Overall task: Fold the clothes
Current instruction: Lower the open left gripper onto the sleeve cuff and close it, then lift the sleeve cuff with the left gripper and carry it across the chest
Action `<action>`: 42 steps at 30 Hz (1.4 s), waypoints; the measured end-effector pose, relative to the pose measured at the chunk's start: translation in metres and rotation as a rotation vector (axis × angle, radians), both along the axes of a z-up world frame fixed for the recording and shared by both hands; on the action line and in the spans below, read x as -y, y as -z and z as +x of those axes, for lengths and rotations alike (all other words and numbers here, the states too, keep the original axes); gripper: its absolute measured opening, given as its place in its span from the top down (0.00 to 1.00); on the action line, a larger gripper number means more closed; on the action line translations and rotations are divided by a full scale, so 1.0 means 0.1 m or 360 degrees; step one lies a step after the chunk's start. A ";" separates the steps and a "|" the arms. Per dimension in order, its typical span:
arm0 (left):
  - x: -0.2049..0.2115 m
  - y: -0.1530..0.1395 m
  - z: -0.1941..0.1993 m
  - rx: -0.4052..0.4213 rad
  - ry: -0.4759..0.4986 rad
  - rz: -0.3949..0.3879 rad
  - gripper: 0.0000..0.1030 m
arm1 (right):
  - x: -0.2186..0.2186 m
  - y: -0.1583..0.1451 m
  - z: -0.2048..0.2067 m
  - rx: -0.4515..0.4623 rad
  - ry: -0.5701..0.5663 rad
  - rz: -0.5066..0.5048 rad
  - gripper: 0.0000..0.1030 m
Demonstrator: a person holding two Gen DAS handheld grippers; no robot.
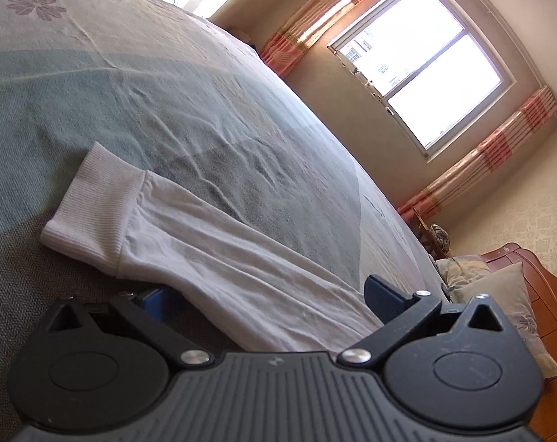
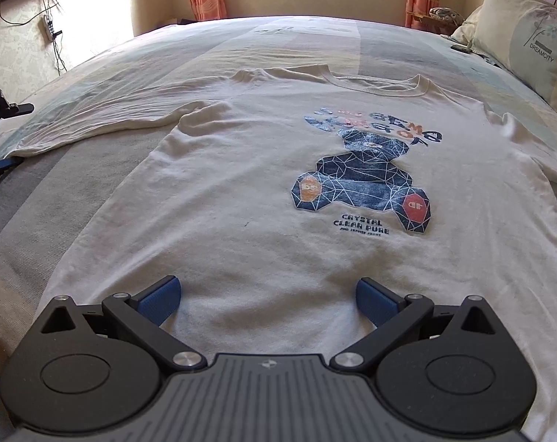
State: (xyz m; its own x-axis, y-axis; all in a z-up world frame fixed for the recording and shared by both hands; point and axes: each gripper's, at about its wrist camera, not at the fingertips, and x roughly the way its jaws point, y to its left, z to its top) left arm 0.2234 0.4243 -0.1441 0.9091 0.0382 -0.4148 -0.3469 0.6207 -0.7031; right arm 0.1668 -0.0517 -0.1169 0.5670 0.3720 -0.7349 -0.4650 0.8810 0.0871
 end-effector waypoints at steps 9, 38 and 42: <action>0.03 -0.01 0.16 0.0011 -0.0094 0.0110 0.01 | -0.02 0.01 -0.03 0.0025 0.0004 -0.0024 0.00; 0.20 -0.39 0.42 0.0028 -0.0149 0.0185 0.01 | 0.07 0.00 -0.08 0.0034 -0.0120 -0.0016 0.00; 0.36 -0.56 0.43 0.0042 -0.0067 0.0266 0.01 | 0.13 -0.08 -0.04 -0.0061 -0.0137 0.0023 0.00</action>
State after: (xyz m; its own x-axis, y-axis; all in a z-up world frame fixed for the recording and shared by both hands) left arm 0.2664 0.3887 -0.0881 0.9156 0.1429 -0.3758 -0.3580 0.7151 -0.6004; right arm 0.1625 -0.0645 -0.1088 0.5042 0.4290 -0.7495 -0.5350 0.8365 0.1189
